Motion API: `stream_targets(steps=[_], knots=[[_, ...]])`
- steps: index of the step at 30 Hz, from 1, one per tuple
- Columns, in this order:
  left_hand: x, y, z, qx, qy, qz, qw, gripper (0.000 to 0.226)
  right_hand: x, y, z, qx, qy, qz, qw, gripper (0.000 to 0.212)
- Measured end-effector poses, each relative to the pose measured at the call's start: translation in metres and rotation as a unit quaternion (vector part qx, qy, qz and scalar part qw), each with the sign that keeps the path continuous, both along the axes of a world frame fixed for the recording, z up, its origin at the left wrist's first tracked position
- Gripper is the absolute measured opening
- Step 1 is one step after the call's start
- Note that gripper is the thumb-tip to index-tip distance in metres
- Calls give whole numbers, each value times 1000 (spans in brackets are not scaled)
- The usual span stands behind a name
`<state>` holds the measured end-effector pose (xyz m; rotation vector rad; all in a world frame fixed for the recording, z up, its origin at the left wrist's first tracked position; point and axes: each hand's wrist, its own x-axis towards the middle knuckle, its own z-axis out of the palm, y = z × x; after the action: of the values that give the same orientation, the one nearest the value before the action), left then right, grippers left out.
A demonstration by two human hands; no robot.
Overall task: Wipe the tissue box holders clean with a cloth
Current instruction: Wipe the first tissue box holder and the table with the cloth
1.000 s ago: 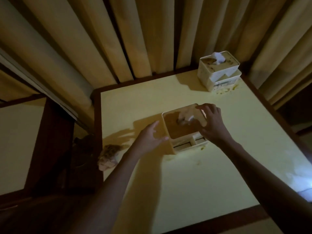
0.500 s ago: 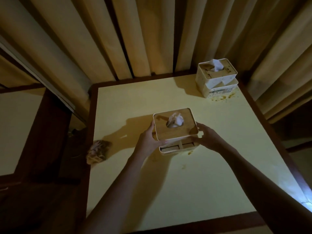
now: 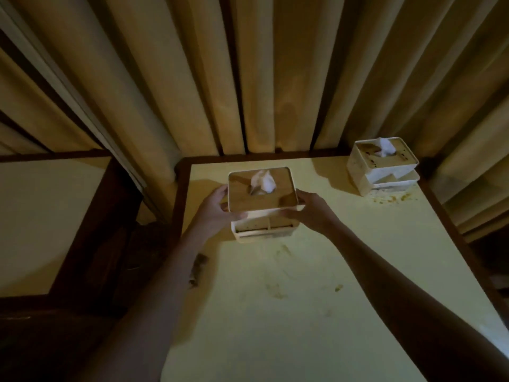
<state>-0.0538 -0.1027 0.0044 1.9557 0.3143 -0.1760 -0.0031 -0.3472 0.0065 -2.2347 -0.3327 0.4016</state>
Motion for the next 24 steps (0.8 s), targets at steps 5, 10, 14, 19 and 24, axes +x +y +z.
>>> stream_targets(steps=[5,10,14,19,24], knots=[[46,71,3,-2,31,9,999,83,51,81,-3,4,13,-8,1000,52],[86,118,-14,-27,34,14,999,87,89,136,-26,19,39,-12,999,47],[108,151,-35,-12,48,8,999,88,108,168,-46,17,54,-16,998,48],[119,170,-55,-16,41,12,999,93,118,183,-64,8,61,-16,998,54],[120,173,-64,-32,29,13,999,93,119,184,-68,1,56,-13,998,57]])
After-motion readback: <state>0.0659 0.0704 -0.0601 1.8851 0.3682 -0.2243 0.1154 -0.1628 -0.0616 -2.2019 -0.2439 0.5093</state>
